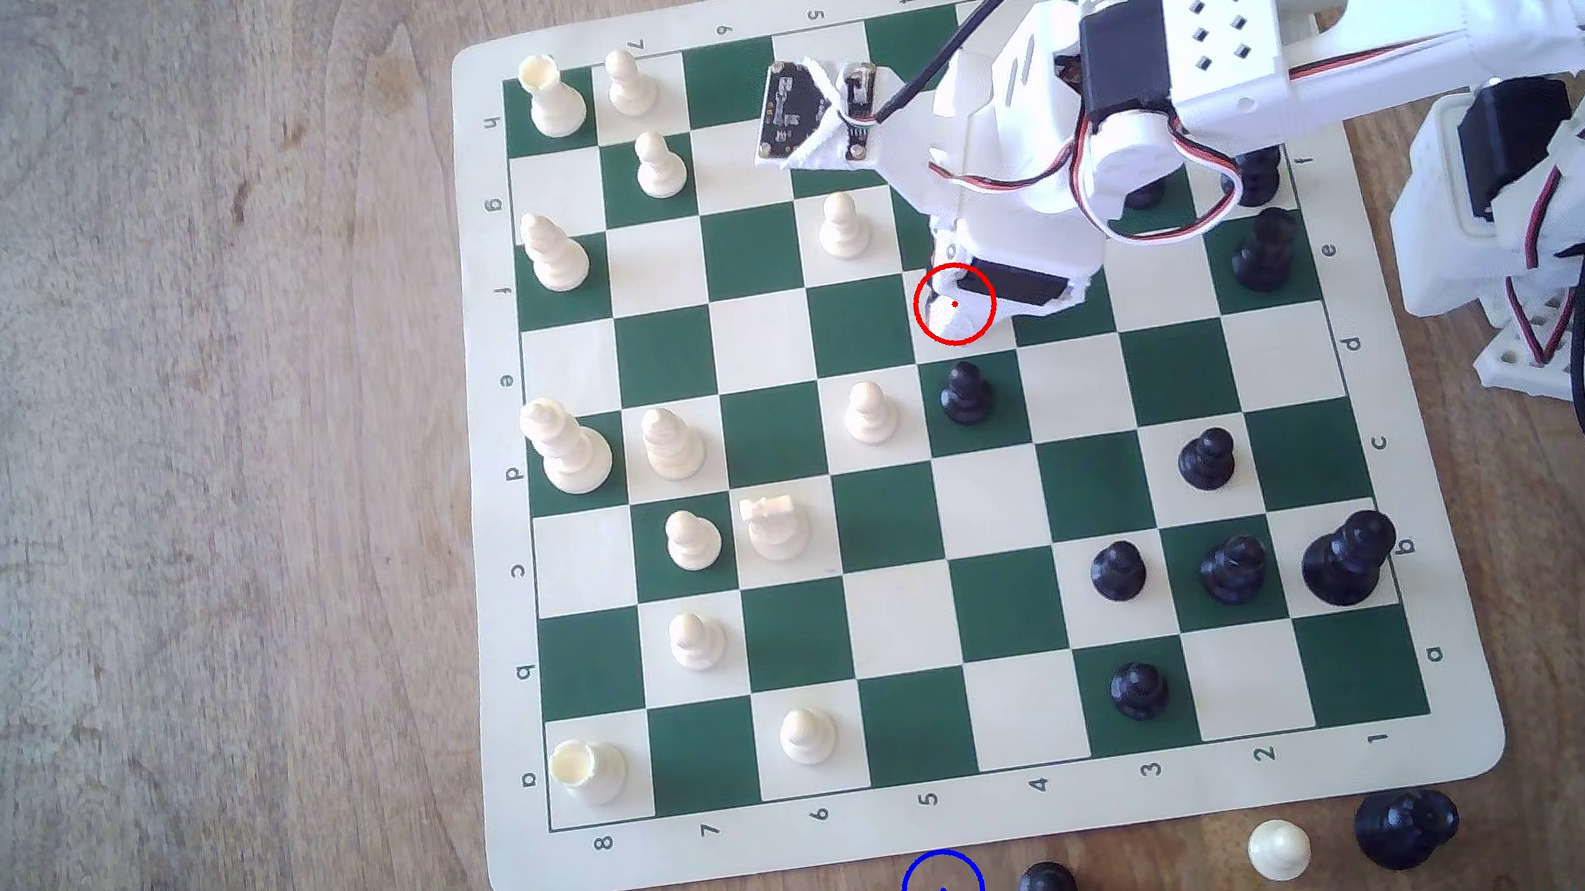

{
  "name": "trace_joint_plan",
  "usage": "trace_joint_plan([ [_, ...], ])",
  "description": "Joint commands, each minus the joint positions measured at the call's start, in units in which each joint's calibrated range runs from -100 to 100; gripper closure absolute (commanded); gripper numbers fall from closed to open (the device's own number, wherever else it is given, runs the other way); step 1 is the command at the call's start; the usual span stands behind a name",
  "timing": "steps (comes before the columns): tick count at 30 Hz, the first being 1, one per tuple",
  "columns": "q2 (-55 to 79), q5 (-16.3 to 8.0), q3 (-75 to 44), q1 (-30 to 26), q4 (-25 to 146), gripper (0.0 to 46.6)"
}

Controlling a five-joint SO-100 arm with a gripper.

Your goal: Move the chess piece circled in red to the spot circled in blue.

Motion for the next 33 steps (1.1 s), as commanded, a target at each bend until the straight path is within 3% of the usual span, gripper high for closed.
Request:
trace_joint_plan([
  [1,-0.63,-0.10,-1.16,-0.34,-0.77,38.0],
  [8,-0.71,-0.15,-1.07,-0.50,-0.77,46.2],
  [14,-1.98,0.00,-1.52,-0.66,0.46,46.4],
  [23,-9.12,-0.24,-16.39,-1.75,16.51,46.4],
  [33,-9.20,-1.71,-28.90,-18.41,22.98,46.4],
])
